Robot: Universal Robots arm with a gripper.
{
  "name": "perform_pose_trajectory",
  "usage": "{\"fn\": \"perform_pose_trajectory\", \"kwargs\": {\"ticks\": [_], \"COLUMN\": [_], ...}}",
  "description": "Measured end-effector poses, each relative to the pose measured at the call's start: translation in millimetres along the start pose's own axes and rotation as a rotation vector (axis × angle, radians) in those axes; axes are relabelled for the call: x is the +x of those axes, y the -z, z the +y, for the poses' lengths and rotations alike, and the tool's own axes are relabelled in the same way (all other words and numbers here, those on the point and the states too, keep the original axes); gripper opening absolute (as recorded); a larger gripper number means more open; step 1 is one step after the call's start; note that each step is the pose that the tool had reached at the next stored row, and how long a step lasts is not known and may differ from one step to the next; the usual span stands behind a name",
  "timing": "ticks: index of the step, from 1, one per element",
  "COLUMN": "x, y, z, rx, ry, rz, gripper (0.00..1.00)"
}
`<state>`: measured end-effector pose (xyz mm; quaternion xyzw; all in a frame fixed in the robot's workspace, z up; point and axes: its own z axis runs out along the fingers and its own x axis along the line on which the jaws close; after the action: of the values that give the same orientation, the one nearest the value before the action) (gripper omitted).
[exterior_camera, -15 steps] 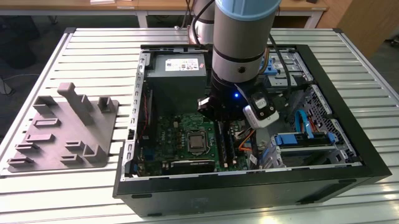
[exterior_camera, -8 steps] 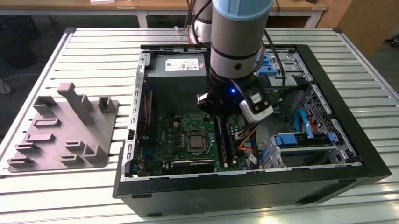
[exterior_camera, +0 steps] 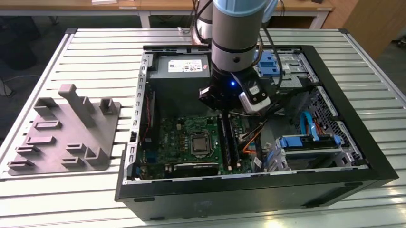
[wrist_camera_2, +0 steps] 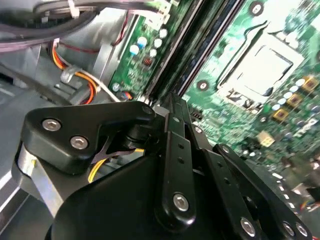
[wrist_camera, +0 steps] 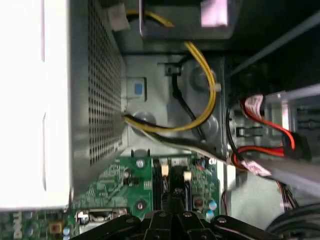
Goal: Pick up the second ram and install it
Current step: 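Press down the second ram until it locks into place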
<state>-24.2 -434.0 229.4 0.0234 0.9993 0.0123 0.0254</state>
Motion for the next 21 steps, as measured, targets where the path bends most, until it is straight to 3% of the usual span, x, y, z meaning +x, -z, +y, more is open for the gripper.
{"fn": "perform_pose_trajectory", "kwargs": {"ticks": [5,12,15,19,21], "x": [0.8,1.1,1.3,0.8,0.8], "y": [-8.0,-12.2,-11.8,-2.5,-1.7], "z": [1.4,1.5,1.4,2.1,2.2], "rx": [0.0051,0.0138,0.0177,0.0184,0.0217], "ry": [0.0,0.001,0.001,0.001,0.001], "rz": [-0.0003,-0.0005,-0.0017,-0.0022,-0.0027], "gripper": [0.1,0.1,0.1,0.1,0.1]}}
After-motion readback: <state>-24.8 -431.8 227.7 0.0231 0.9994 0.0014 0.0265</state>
